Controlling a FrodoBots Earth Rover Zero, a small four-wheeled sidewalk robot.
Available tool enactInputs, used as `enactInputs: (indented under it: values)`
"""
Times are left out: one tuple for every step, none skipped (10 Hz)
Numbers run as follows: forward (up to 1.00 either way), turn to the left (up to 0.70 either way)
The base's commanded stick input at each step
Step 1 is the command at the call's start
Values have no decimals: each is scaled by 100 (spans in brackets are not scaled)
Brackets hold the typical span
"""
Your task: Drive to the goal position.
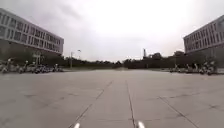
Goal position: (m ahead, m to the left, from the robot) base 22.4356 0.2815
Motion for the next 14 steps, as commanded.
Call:
enactInputs:
  values:
    - [50, 0]
    - [50, 0]
    - [50, 0]
    - [50, 0]
    - [50, 0]
    - [50, 0]
    - [50, 0]
    - [50, 0]
    - [50, 0]
    - [50, 0]
    - [50, 0]
    - [50, 0]
    - [50, 0]
    - [50, 0]
